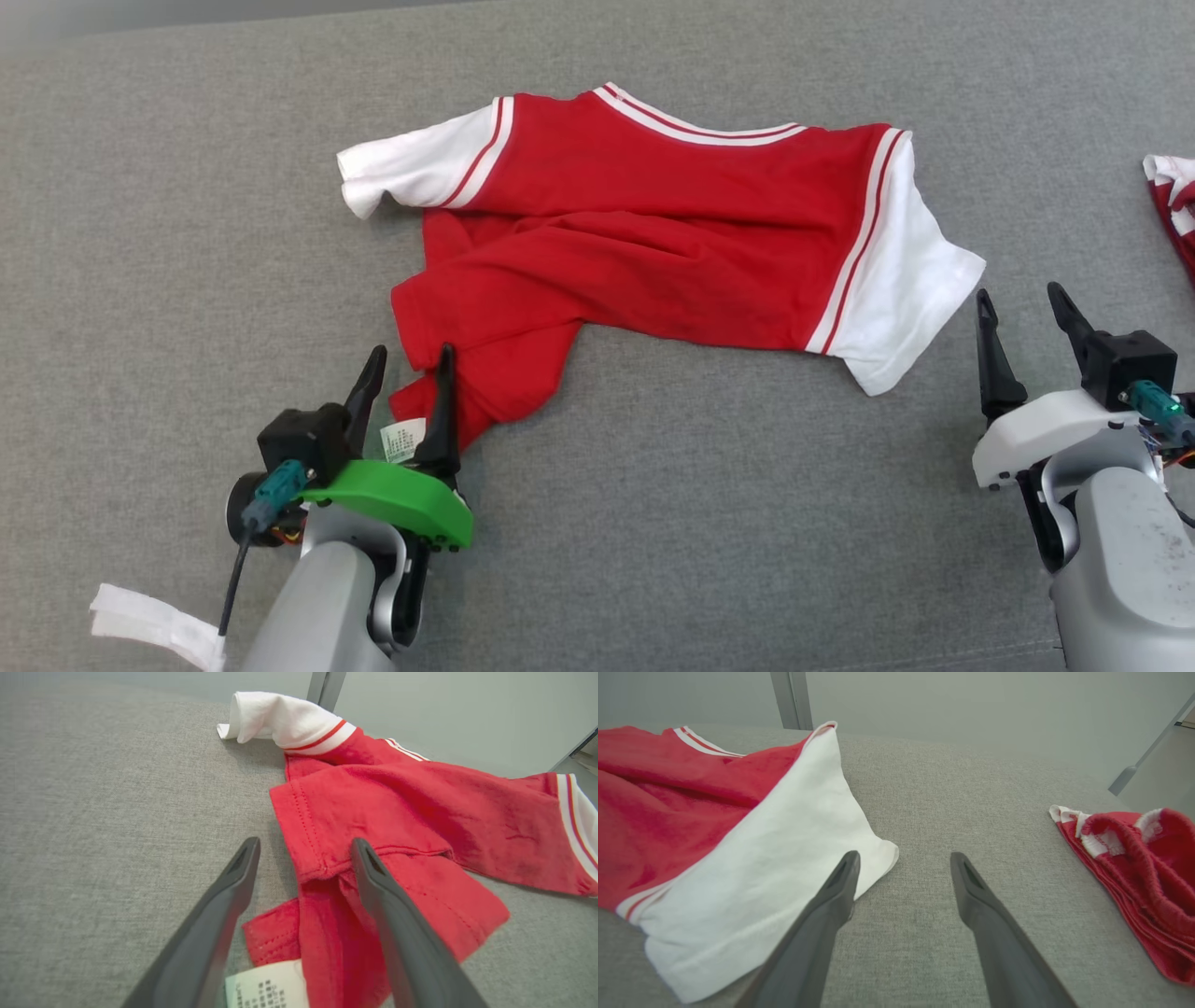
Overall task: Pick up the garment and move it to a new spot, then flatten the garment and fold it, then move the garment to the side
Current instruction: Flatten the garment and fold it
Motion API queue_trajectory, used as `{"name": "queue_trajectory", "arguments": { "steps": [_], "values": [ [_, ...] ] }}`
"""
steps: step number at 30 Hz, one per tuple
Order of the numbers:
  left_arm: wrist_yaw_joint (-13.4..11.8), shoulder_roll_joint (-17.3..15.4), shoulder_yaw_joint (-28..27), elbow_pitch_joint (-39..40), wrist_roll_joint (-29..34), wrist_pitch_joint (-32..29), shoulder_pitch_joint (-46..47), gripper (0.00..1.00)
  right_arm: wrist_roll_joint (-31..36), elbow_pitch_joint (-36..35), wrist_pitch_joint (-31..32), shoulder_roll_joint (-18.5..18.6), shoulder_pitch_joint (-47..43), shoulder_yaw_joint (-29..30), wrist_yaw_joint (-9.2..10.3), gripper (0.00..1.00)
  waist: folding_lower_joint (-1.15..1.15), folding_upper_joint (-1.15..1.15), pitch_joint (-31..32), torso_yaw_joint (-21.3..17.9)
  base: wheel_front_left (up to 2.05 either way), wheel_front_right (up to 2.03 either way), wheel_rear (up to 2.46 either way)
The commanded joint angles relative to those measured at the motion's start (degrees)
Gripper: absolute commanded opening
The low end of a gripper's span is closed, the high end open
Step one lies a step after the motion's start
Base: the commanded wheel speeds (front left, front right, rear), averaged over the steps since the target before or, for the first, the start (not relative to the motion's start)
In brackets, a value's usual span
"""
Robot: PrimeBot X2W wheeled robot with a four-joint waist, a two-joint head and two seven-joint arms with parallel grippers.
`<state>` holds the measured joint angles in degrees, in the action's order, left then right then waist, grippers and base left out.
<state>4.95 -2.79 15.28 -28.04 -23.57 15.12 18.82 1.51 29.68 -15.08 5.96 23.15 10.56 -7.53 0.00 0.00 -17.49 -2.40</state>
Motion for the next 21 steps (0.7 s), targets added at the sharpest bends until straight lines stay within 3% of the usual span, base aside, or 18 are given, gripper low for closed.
{"name": "queue_trajectory", "arguments": {
  "steps": [1,3,5,6,15,21],
  "values": [
    [0.3,-0.3,-0.2,-0.4,-0.2,0.0,1.4,1.0,0.0,-0.3,-0.1,-0.1,-0.2,0.0,0.09,1.0,0.0,0.0,-0.6,-0.5,0.0,0.0,0.0],
    [0.7,-0.2,-0.2,-1.7,-1.3,0.0,1.7,1.0,0.0,-0.5,-0.1,-0.5,-0.3,-0.2,0.09,1.0,0.0,0.0,-0.6,-0.7,0.0,0.0,0.0],
    [1.0,-0.3,0.0,-2.6,-2.0,0.0,2.2,0.4,0.0,-0.3,-0.1,-0.7,-0.5,-0.3,0.09,1.0,0.0,0.0,-0.5,-0.9,0.0,0.0,0.0],
    [1.1,-0.3,0.2,-3.3,-2.4,0.0,2.3,0.0,0.0,-0.2,-0.1,-0.8,-0.6,-0.4,0.09,1.0,0.0,0.0,-0.3,-0.9,0.0,0.0,0.0],
    [2.0,-0.3,1.5,-6.2,-4.9,0.0,2.1,0.0,-0.5,0.2,-0.1,-1.1,-1.7,-0.2,0.09,1.0,0.0,0.0,1.6,-1.1,0.0,0.0,0.0],
    [1.9,-0.2,-0.5,-3.2,-2.7,0.0,0.1,0.0,-0.7,0.5,-0.1,-1.5,-2.8,0.1,0.09,1.0,0.0,0.0,3.6,-1.0,0.0,0.0,0.0]
  ]
}}
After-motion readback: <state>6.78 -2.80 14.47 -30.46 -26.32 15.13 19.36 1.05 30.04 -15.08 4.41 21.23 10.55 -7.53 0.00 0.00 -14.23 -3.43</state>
